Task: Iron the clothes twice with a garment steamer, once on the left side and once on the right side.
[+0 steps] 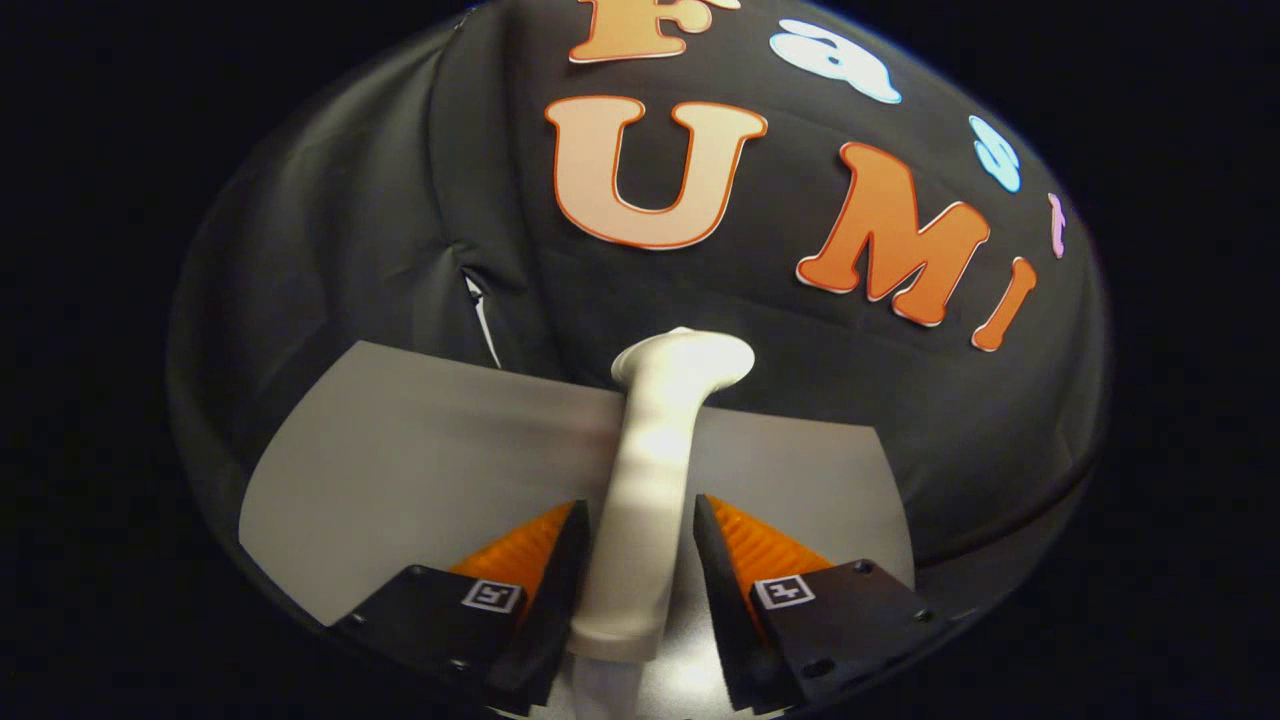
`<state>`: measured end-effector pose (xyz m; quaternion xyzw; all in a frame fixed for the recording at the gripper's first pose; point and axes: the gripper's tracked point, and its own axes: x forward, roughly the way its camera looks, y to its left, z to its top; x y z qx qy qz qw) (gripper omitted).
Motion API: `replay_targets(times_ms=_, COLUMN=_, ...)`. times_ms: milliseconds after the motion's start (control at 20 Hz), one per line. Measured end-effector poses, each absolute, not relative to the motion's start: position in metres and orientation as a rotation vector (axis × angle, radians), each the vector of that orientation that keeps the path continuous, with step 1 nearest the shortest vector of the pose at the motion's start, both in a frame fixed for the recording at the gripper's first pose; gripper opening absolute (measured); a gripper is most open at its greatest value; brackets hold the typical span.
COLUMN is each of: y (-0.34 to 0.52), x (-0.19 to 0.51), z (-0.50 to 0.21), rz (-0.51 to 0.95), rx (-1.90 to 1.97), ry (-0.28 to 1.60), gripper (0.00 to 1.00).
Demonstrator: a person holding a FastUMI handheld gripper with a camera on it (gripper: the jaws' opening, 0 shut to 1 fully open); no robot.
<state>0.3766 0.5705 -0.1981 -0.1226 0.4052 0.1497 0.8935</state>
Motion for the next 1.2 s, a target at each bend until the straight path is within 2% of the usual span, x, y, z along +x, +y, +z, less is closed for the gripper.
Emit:
replay_targets(times_ms=100, y=0.566, x=0.378, z=-0.193, rz=0.312, rx=-0.229, ry=0.825, gripper=0.54)
replay_targets(times_ms=200, y=0.564, x=0.375, z=-0.179, rz=0.325, rx=-0.188, ry=0.785, gripper=0.48)
replay_targets(times_ms=500, y=0.555, x=0.347, z=-0.100, rz=0.411, rx=-0.022, ry=0.516, gripper=0.43)
replay_targets(times_ms=600, y=0.553, x=0.322, z=-0.076, rz=0.452, rx=0.003, ry=0.426, gripper=0.43)
replay_targets(times_ms=900, y=0.513, x=0.208, z=-0.041, rz=0.596, rx=0.031, ry=0.337, gripper=0.42)
replay_targets(times_ms=1200, y=0.418, x=0.119, z=0.004, rz=0.647, rx=0.038, ry=0.190, gripper=0.42)
